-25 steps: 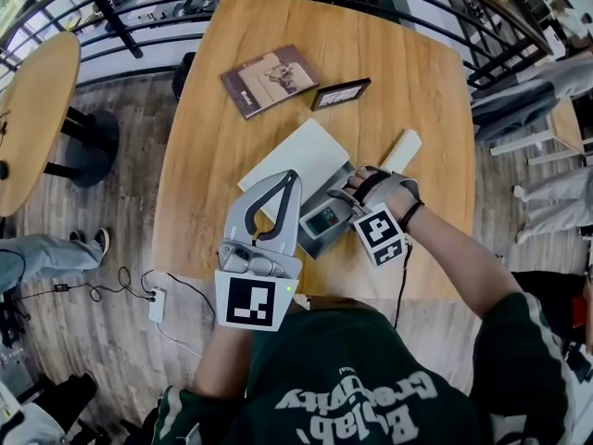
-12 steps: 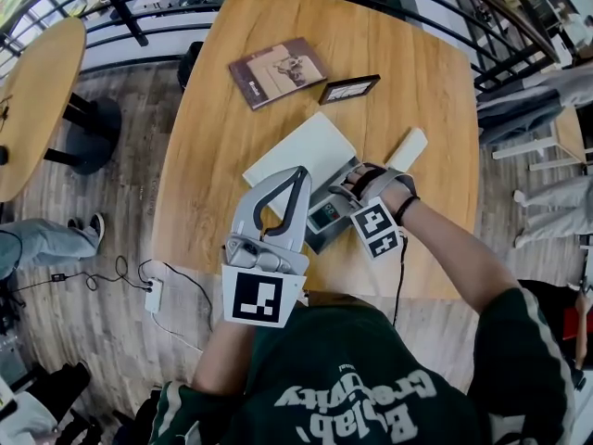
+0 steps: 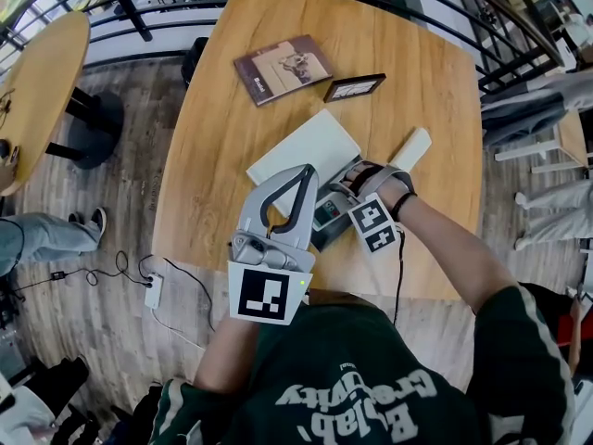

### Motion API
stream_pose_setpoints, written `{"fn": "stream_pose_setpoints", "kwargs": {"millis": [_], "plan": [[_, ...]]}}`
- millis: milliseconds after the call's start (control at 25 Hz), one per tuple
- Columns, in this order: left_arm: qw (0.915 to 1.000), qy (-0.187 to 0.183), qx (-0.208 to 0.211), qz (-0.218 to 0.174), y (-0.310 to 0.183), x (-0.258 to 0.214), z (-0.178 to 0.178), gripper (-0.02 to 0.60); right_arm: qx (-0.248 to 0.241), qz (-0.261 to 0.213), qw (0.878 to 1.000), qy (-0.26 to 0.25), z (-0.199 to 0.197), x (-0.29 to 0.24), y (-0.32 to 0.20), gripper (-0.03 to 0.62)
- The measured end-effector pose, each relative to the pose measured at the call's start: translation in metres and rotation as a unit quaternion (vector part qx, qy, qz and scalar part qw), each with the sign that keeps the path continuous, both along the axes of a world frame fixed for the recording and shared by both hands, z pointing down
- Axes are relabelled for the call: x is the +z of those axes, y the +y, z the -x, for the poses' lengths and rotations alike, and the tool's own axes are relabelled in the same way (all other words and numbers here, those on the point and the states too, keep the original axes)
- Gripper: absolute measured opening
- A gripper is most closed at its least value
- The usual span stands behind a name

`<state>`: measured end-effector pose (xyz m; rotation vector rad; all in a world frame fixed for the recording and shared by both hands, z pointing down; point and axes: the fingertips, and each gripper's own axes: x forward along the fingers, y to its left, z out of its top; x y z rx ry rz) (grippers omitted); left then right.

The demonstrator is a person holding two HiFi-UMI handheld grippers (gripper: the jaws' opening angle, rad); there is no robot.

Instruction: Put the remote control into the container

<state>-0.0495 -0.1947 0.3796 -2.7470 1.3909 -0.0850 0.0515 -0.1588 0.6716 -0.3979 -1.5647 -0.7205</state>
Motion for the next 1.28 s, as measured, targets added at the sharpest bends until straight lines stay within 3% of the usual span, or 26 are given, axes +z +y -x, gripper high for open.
{"fn": "stream_pose_setpoints", "kwargs": {"millis": [840, 1280], "plan": [[0.9999, 0.008, 0.012, 0.003, -0.005, 0.0, -0.009, 0.002, 0.012, 0.038, 0.999, 0.035, -0.007, 0.037, 0.001, 0.296], [0.9998, 0.007, 0.018, 0.005, -0.01, 0.004, -0.011, 0.002, 0.029, 0.06, 0.997, 0.03, -0.007, 0.045, 0.001, 0.296]]}}
